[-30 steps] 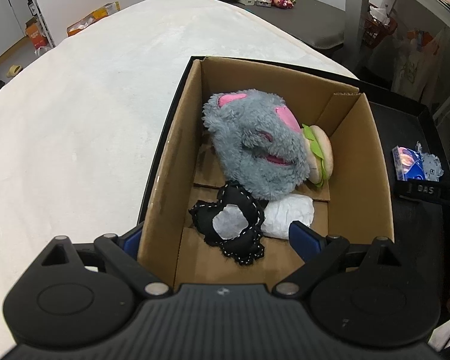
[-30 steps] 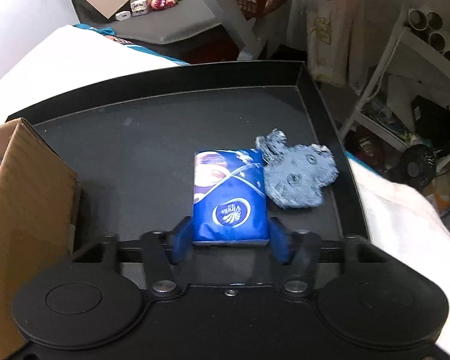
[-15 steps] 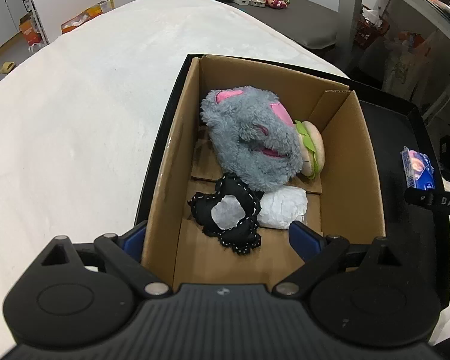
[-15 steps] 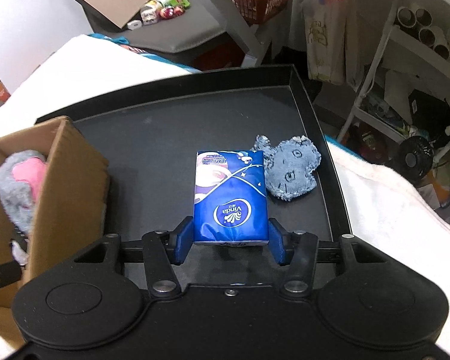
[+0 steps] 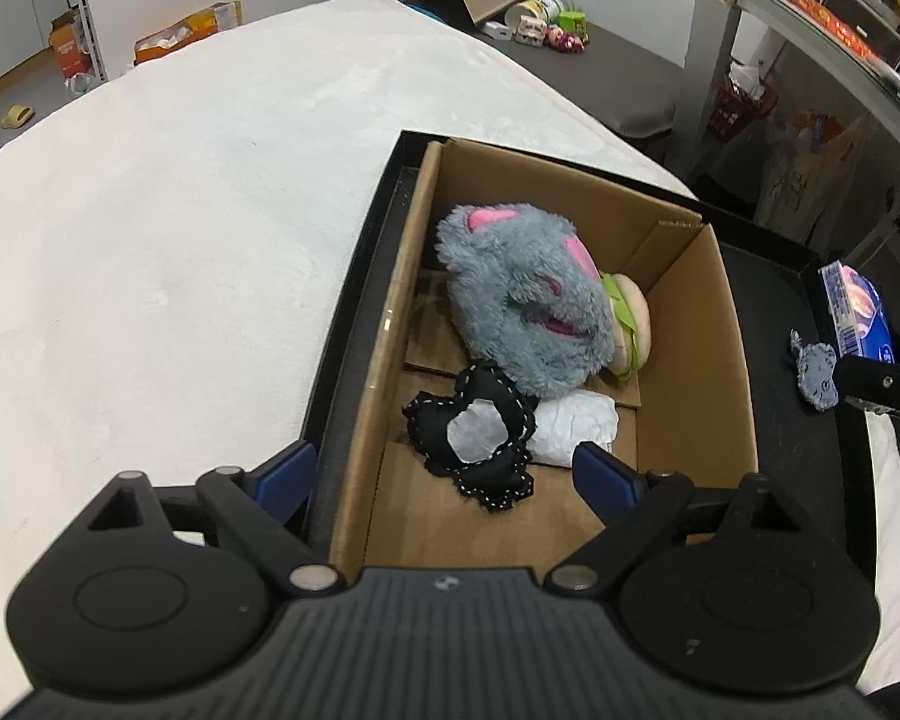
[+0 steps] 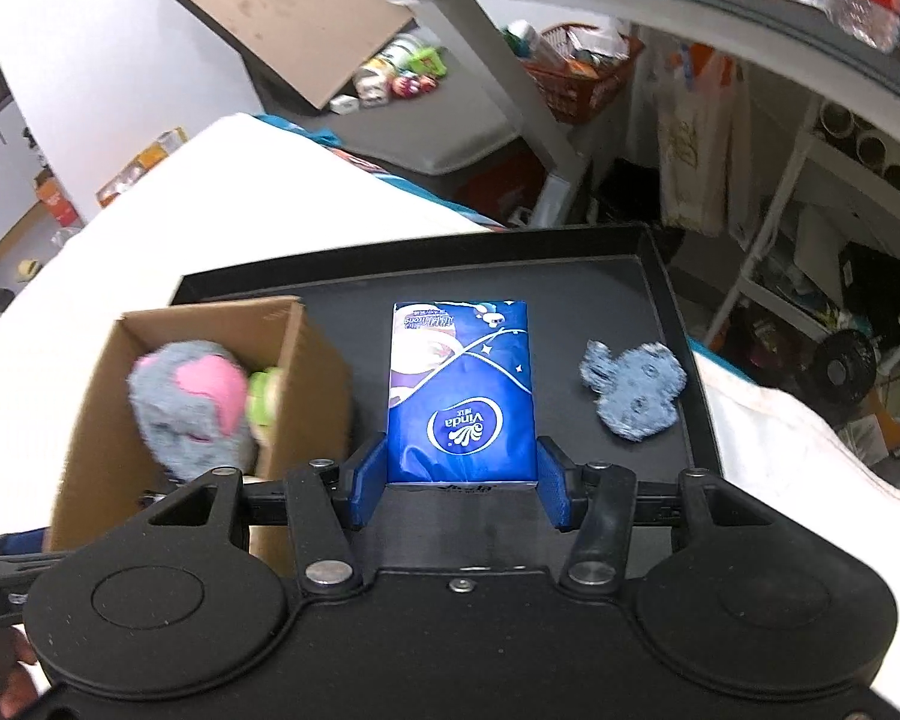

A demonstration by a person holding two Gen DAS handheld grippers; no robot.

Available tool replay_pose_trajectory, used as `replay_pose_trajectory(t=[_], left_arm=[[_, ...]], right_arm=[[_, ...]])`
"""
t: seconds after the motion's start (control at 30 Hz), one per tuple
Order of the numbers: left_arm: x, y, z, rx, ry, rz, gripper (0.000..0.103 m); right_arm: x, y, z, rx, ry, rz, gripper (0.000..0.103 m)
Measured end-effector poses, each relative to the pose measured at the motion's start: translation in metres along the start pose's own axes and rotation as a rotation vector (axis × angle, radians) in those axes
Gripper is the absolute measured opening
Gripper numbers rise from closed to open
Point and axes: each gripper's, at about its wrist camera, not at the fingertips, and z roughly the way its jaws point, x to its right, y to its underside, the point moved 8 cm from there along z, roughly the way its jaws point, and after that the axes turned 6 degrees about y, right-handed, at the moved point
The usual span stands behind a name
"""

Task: Organize soft objects
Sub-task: 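Carry the tissue pack into the box and lower it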

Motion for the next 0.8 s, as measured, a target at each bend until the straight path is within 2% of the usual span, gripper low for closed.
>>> replay_pose_trajectory(t=[0.17,0.27,0.33,0.7,0.8], left_arm=[[-0.003,-0.001,-0.005,0.021,0.018,-0.014,0.086],[-0.005,0.000,-0.007,0.023,0.025,-0.016,0.078],[-0.008,0.001,-0.007,0.020,0.037,-0.022,0.069],[-0.018,0.005,-0.005,0.005,0.066,-0.043,0.050],[-0.020,0.007,-0.003,-0.007,0.068,-0.042,0.041]], right_arm=[[-0.020,-0.005,-0.017,0.022,-0.021,-0.026,0.050],[-0.030,-0.005,-0.025,0.027,-0.029,-0.035,0.050],[-0.037,-0.005,-0.028,0.029,-0.032,-0.042,0.051],[-0.081,0.004,-0.041,0.029,-0.063,-0.102,0.051],[-0.089,0.007,-0.040,0.025,-0.074,-0.102,0.051]])
